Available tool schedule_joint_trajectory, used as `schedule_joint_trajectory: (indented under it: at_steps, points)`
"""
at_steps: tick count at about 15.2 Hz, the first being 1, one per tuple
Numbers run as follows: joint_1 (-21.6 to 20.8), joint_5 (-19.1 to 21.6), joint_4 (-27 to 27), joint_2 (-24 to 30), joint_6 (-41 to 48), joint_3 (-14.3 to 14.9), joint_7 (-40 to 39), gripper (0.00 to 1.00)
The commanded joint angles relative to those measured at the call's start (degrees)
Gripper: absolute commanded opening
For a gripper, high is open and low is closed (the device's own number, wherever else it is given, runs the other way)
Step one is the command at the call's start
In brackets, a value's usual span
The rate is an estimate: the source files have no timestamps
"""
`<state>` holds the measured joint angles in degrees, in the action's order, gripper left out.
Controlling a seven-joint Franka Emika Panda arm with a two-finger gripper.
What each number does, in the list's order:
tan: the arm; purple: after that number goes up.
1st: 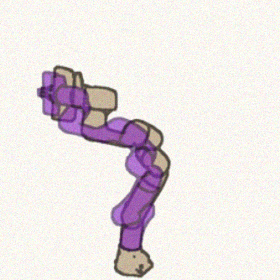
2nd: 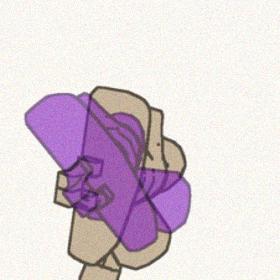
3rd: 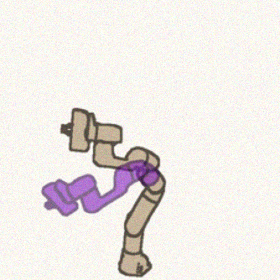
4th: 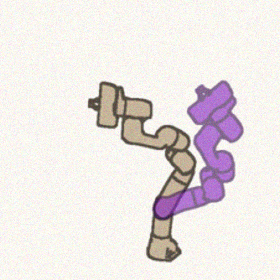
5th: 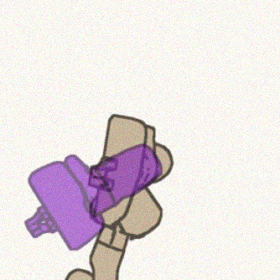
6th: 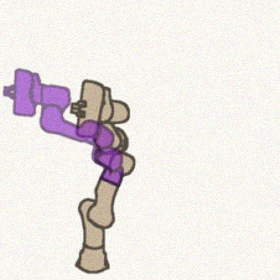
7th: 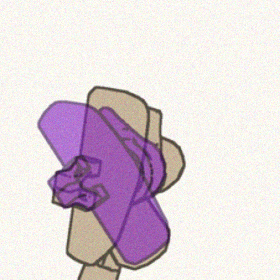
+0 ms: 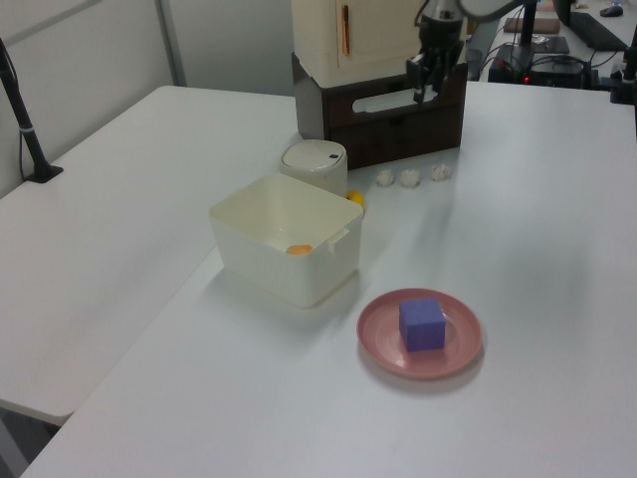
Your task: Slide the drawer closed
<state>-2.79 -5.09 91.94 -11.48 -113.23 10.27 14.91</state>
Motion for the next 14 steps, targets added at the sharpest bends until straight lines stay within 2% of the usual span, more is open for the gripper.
schedule_joint_trajectory:
  at_steps: [1, 3, 6, 14]
  points:
    - [-1.77, 1.66, 5.09, 7.34, 6.25, -0.95, -11.54, 1.0]
    - [-2.65, 1.75, 5.09, 8.49, 9.34, -1.04, -15.15, 1.0]
    - [-2.48, 4.73, 5.0, 9.02, 9.61, -1.48, -15.78, 1.0]
    - [-2.3, 4.83, 5.0, 8.58, 9.61, -1.48, -15.78, 1.0]
